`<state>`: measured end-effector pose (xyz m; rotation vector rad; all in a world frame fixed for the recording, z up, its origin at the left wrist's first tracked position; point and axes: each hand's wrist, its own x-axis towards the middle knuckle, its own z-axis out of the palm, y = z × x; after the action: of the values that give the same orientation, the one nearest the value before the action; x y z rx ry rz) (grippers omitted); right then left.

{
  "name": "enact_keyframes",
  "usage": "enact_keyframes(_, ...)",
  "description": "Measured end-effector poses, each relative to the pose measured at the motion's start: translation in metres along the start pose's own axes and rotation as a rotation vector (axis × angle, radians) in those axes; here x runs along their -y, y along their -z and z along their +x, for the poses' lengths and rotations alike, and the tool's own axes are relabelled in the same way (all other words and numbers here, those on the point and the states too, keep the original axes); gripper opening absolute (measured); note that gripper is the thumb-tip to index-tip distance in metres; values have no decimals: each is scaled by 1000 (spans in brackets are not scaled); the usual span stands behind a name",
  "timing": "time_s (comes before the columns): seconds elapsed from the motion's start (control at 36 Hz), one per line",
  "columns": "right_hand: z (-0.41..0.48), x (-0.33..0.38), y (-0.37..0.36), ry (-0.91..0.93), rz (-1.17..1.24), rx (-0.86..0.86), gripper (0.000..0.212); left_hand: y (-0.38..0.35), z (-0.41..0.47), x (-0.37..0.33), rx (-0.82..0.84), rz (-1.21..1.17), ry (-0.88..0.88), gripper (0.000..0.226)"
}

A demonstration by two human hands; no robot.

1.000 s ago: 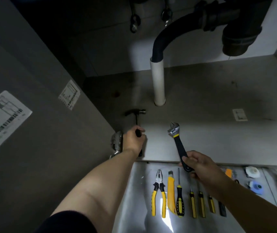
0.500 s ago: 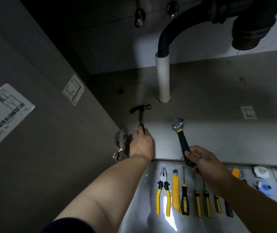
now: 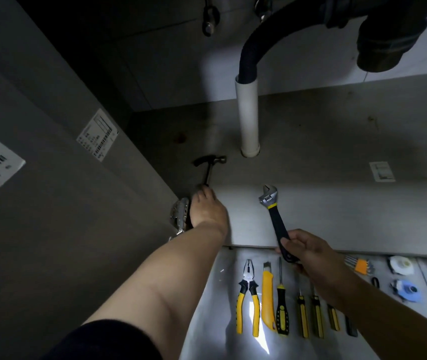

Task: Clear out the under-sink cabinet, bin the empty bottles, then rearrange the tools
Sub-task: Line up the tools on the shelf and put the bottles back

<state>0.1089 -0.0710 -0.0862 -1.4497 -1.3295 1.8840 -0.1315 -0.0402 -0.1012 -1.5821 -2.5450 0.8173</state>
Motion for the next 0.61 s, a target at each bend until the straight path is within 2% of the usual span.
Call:
enact_keyframes(0.14,-3,2,-1,1,8,1,15,4,3,3,32,75,-12,52)
enact_keyframes(0.33,-4,3,-1,8,-14,12,17,9,11,8,119,5,57,50)
enact_keyframes(0.47,-6,1,-1,5,-5,12,16,6,10,8,90,-110,95,52)
enact_keyframes(0.61,-5,0,-3,-7,-2,6,17,1,7,9,48,-119,73,57)
